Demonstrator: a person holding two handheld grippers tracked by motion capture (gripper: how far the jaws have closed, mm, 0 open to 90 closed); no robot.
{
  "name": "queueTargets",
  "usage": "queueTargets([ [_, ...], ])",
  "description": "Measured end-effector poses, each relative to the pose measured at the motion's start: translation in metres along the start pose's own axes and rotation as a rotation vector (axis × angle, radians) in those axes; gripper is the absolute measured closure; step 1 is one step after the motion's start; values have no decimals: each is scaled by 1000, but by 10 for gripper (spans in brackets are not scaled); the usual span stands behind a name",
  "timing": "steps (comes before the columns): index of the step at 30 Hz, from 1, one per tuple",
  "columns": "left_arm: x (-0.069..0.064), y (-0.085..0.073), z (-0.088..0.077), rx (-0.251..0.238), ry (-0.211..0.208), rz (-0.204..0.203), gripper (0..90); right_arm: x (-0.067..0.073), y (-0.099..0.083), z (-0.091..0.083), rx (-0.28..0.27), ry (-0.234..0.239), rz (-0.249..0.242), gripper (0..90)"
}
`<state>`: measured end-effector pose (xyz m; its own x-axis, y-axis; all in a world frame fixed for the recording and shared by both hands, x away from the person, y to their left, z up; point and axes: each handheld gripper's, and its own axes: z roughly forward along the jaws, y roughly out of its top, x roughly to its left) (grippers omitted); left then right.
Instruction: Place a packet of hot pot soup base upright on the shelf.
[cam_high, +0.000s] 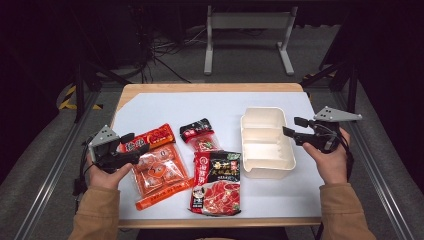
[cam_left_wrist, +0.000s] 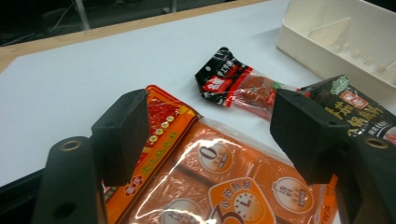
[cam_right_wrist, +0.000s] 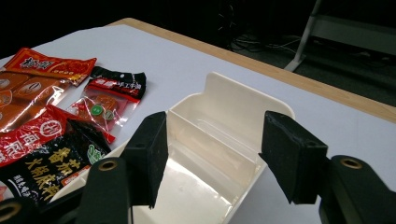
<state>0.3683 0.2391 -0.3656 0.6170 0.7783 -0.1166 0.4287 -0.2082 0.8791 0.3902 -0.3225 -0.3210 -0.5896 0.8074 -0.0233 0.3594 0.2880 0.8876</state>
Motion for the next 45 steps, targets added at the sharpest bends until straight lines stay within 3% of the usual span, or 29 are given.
queueTargets([
  [8, -18, 10, 16, 13, -75, 16, 252, 0, 0, -1, 1, -1, 2, 415],
  [12, -27, 16, 24, 14, -98, 51, 250, 0, 0, -1, -3, 1, 4, 414],
  [18, -41, 22, 37, 30, -142, 72, 233, 0, -1, -1, 1, 3, 2, 416],
  [25, -55, 27, 50, 32, -191, 76, 228, 1, -1, -1, 4, 2, 7, 411],
  [28, -58, 27, 58, 43, -192, 103, 226, 1, -2, 1, 9, 4, 5, 411],
  [36, -65, 20, 77, 54, -188, 91, 247, 3, -3, 4, 23, 11, 7, 407],
  [40, -67, 15, 92, 81, -189, 105, 289, 3, -4, 5, 26, 13, 6, 404],
  [45, -72, 10, 111, 159, -219, 120, 329, 3, -6, 4, 32, 16, 6, 400],
])
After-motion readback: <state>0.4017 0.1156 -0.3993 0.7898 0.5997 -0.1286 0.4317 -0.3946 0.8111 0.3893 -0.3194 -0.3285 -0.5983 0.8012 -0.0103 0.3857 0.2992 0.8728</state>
